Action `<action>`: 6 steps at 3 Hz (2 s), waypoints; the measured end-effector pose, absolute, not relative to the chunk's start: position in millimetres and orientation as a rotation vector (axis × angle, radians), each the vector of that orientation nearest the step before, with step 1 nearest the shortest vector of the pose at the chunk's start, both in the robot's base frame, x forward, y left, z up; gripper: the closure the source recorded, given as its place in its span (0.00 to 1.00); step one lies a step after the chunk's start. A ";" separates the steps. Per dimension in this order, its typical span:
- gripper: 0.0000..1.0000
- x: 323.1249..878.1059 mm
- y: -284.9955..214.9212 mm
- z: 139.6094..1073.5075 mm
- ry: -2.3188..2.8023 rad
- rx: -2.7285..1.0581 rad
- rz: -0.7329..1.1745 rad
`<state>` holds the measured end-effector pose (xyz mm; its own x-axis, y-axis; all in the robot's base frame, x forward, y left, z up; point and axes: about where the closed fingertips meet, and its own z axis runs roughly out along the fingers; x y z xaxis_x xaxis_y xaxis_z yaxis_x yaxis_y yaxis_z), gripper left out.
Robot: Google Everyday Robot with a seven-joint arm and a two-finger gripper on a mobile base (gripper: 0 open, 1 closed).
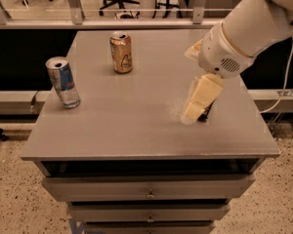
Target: Move redbull can near rxbar chocolate
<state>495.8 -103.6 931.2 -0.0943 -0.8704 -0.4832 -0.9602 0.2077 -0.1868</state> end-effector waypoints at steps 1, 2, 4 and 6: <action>0.00 495.5 -103.8 931.2 1.996 -1.694 0.239; 0.00 497.1 -96.1 932.9 1.973 -1.688 0.263; 0.00 528.5 -4.7 930.9 1.793 -1.596 0.501; 0.00 532.9 82.3 919.8 1.658 -1.508 0.731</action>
Offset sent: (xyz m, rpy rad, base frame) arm 0.0049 0.0170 0.0048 0.0698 -0.0121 0.0210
